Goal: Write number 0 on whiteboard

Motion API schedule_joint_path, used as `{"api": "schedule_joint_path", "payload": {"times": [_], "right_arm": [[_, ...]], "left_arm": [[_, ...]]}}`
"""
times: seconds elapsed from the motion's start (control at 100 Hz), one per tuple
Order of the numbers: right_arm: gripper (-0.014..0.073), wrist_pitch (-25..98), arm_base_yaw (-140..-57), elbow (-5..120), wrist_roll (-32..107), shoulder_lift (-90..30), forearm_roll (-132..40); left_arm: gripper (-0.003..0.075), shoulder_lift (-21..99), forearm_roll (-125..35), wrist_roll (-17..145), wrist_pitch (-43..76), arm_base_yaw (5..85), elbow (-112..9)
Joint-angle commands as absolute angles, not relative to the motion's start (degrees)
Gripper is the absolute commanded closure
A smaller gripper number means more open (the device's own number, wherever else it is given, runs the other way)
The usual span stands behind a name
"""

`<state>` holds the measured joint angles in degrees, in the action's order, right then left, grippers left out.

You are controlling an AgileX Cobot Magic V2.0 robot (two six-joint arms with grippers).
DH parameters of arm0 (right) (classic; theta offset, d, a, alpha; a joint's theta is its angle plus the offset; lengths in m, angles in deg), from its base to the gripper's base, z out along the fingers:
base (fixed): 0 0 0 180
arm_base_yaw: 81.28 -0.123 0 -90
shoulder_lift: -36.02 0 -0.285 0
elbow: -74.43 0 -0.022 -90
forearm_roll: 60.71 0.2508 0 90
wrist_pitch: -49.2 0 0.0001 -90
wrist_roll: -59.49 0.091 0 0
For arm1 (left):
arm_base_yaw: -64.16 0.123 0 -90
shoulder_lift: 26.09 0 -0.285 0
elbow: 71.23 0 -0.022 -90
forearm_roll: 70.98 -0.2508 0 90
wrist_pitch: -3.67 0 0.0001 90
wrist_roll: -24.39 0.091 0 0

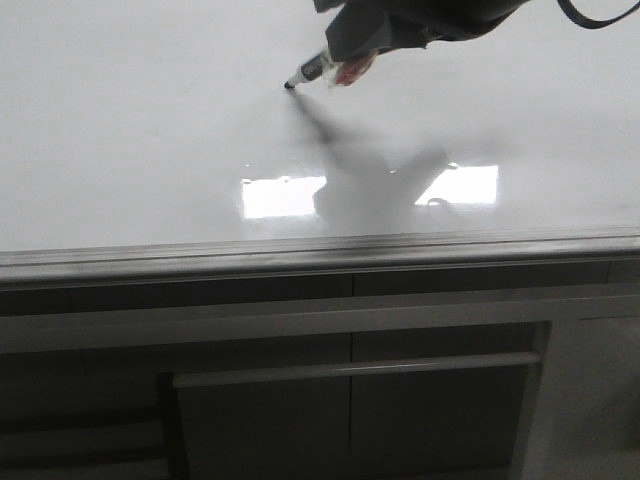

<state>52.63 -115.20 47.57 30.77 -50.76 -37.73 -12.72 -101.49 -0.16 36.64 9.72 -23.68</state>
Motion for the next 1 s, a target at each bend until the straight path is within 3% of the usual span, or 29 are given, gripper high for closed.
{"api": "schedule_joint_path", "payload": {"times": [0.0, 0.99], "right_arm": [[0.0652, 53.0, -114.8, 49.1, 30.7, -50.5, -37.7], [0.0638, 36.5, -114.8, 49.1, 30.7, -48.7, -37.7]], "left_arm": [[0.0740, -11.9, -101.9, -0.7, 32.7, 9.5, -24.9], [0.0740, -11.9, -101.1, -0.7, 32.7, 9.5, -24.9]]}}
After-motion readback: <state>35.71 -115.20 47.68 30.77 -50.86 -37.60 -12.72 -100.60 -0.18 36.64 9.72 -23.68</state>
